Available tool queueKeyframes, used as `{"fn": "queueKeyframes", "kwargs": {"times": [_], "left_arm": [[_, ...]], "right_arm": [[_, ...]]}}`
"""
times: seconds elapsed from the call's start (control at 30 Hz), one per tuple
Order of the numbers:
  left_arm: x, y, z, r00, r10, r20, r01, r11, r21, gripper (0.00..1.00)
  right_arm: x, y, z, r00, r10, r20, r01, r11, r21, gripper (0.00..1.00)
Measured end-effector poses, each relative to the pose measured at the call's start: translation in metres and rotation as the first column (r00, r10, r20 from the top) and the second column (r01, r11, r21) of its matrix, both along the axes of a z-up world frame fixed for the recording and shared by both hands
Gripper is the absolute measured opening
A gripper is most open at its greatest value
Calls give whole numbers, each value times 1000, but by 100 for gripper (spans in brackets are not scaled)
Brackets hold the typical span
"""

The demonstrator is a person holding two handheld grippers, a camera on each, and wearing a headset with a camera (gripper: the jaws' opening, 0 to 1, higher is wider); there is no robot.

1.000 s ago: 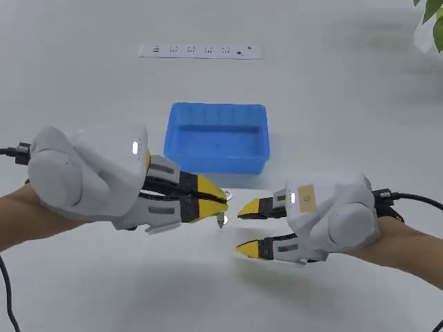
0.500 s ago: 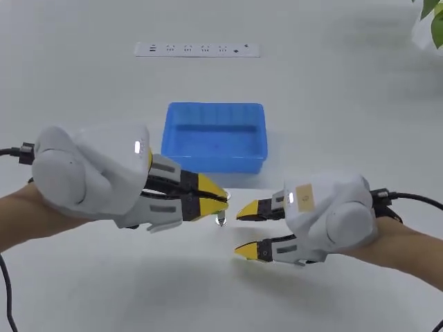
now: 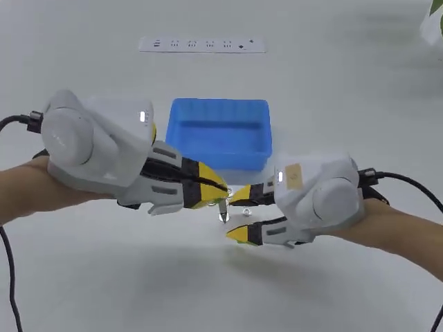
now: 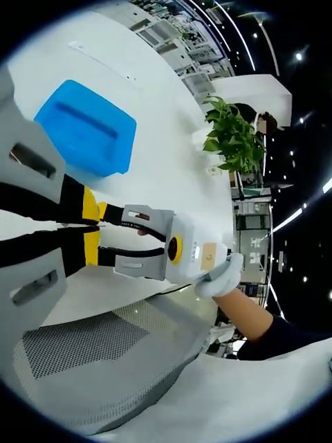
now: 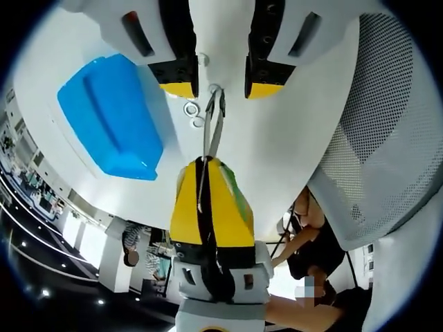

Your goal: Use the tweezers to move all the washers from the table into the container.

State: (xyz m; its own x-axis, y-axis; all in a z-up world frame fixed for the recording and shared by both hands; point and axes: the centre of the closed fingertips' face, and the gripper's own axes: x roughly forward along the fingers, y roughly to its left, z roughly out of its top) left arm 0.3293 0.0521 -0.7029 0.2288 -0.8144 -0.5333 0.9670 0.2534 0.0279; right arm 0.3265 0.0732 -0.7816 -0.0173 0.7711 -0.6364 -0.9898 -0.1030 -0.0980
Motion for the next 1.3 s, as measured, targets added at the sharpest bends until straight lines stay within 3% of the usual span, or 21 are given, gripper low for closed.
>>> {"fn": "queueKeyframes", "kwargs": {"times": [0.23, 0.37, 0.63, 0.73, 0.77, 0.87, 0.97, 1.03, 1.07, 1.13, 1.3], "left_arm": [[4, 2, 0, 1000, 19, -12, -19, 1000, -2, 4], [2, 2, 0, 1000, 14, -12, -14, 1000, 1, 4], [0, -3, -1, 1000, 0, -11, 0, 1000, 0, 4], [-1, -5, -1, 1000, -9, 3, 9, 1000, 8, 5], [-1, -6, -1, 1000, -14, 22, 13, 1000, 17, 5], [-1, -6, -1, 1000, -3, 17, 3, 1000, 21, 5], [0, -7, -1, 999, -4, 42, 2, 999, 32, 5], [0, -5, -1, 997, -21, 76, 17, 998, 53, 6], [-2, -4, -3, 997, -28, 76, 22, 997, 76, 6], [-9, -2, -2, 999, -27, 42, 23, 996, 84, 16], [-15, 11, 2, 998, 43, 47, -46, 997, 65, 24]], "right_arm": [[0, 12, 5, 999, 30, -31, -30, 999, 19, 15], [1, 10, 1, 999, 37, -13, -37, 999, 2, 12], [-1, 9, 2, 999, 37, -40, -37, 999, 4, 10], [-1, 8, 2, 998, 20, -63, -20, 1000, 5, 9], [-1, 8, 2, 998, 18, -61, -18, 1000, 5, 9], [-1, 8, 2, 998, 14, -60, -14, 1000, 7, 9], [0, 7, 2, 997, -1, -72, 2, 1000, 12, 9], [0, 8, 2, 997, -6, -75, 7, 1000, 13, 9], [-1, 7, 2, 997, -4, -71, 5, 1000, 10, 9], [-3, 7, 3, 998, -2, -69, 3, 1000, 12, 9], [-5, 3, 6, 998, -9, -57, 9, 1000, 1, 9]]}}
